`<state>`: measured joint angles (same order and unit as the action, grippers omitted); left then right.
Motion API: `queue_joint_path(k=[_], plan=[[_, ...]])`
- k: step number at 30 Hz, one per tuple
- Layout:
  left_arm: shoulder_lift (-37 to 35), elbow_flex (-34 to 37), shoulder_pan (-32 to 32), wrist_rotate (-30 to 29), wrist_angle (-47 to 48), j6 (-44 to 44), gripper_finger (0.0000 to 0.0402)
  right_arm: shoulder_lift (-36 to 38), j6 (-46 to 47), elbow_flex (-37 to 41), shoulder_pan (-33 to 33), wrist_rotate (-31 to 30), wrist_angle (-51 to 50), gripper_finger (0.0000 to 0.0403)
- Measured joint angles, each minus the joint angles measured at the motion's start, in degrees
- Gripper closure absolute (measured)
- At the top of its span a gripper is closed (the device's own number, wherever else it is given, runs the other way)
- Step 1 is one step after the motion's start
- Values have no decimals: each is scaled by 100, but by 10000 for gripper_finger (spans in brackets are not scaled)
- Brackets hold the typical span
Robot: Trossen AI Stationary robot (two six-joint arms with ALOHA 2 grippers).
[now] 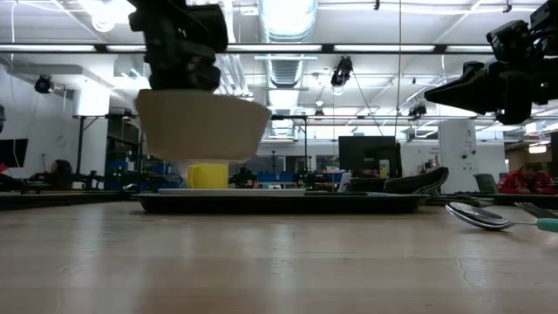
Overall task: Set up tray
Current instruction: Put the gray bowl on top of the white plate on the black serving tray
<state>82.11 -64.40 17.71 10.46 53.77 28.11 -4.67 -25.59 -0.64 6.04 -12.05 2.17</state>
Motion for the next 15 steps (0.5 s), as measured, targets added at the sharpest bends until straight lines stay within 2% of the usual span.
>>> queue_joint_path(k=[8, 15], plan=[[309, -336, 972, -50, -15, 110, 402, 0, 3, 2, -2, 0, -2, 335], [347, -238, 1365, -41, -379, 231, 402, 0, 1, 1, -1, 0, -1, 335]])
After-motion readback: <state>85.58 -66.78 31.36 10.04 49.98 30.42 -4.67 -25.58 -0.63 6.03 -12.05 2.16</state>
